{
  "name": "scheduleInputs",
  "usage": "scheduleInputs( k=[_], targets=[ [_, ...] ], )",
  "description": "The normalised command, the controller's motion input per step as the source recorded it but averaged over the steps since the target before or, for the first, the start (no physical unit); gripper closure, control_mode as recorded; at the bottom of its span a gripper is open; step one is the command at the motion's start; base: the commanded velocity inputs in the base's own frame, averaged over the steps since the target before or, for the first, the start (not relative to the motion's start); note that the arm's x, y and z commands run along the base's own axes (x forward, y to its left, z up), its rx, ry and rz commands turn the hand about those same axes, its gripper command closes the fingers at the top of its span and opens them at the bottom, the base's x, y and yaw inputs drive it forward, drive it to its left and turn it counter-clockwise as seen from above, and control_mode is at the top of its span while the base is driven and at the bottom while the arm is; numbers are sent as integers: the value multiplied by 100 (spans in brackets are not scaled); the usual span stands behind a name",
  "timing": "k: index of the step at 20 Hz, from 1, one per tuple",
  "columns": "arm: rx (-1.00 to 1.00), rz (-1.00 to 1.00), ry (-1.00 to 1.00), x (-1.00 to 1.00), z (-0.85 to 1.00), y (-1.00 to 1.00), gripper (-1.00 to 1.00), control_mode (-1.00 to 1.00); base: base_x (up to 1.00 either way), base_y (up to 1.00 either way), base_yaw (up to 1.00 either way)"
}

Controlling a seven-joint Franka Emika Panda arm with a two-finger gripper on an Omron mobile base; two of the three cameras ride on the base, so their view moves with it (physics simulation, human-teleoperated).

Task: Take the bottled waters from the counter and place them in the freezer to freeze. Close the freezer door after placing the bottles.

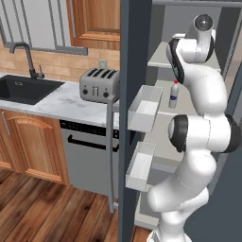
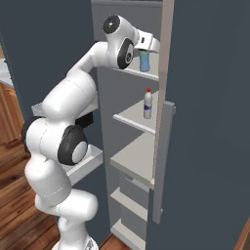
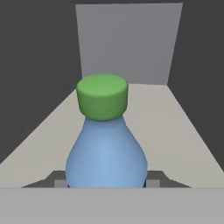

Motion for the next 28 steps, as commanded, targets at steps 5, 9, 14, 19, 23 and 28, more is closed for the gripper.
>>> scheduleInputs(
  k=[5, 9, 14, 19, 23, 28],
  targets=[
    [0, 0, 4, 41, -1, -9, 100, -100, 0, 0, 0],
    [0, 0, 3, 42, -8, -9, 100, -100, 0, 0, 0],
    [0, 0, 1, 39, -9, -17, 100, -100, 0, 0, 0],
    [0, 0, 0, 20, -15, -24, 100, -100, 0, 0, 0],
    [0, 0, 0, 17, -28, -19, 100, -100, 0, 0, 0],
    [0, 0, 1, 11, -36, -5, 100, -100, 0, 0, 0]
  ],
)
